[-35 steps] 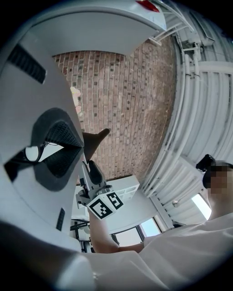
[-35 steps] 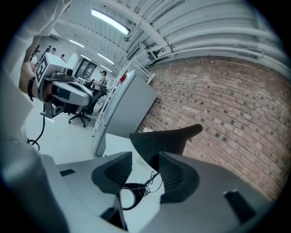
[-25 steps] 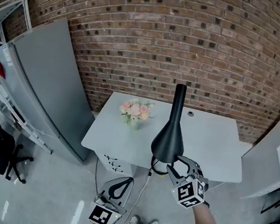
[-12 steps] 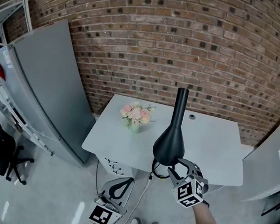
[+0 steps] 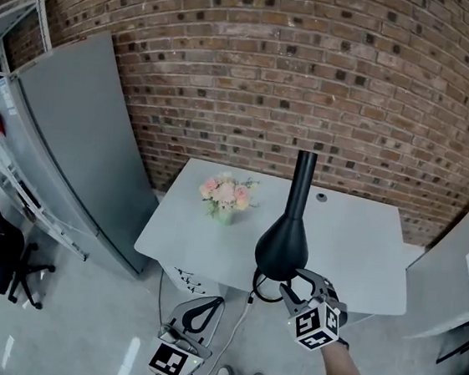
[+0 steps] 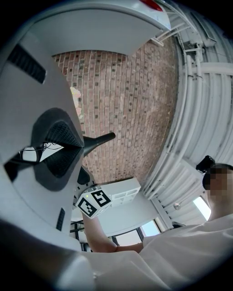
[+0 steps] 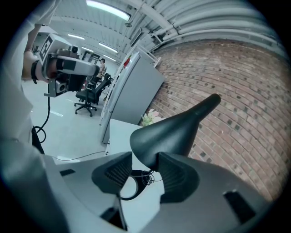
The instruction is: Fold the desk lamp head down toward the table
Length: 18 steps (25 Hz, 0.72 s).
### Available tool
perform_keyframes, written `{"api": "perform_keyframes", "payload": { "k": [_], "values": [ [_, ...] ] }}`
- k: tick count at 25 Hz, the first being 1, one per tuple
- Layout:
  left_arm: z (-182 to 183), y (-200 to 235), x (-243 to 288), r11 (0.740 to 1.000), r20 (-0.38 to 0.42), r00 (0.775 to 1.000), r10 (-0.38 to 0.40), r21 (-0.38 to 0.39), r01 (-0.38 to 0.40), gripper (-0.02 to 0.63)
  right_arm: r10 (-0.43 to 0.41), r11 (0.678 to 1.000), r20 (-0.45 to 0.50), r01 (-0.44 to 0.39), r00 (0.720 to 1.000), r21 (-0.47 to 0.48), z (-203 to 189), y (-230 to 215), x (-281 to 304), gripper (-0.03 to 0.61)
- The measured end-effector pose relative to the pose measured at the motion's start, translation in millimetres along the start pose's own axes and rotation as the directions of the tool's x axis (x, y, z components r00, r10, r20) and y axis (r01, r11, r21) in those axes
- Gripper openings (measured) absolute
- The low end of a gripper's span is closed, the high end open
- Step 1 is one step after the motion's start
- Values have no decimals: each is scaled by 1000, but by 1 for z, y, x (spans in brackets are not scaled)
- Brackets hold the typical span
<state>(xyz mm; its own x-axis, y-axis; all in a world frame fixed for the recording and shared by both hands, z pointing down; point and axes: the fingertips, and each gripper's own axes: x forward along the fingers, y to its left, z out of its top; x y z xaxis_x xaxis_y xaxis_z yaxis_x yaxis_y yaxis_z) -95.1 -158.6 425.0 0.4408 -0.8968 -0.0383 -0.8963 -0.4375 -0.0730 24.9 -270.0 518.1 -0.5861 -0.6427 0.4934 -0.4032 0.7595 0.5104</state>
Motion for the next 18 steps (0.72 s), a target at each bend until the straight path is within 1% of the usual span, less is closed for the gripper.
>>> {"api": "perform_keyframes", "payload": {
  "k": [18],
  "values": [
    [-3, 3, 2, 1000, -4, 1000, 16, -10, -16, 8, -8, 1000, -18, 8, 1000, 0, -8, -3, 12, 187]
  ]
}}
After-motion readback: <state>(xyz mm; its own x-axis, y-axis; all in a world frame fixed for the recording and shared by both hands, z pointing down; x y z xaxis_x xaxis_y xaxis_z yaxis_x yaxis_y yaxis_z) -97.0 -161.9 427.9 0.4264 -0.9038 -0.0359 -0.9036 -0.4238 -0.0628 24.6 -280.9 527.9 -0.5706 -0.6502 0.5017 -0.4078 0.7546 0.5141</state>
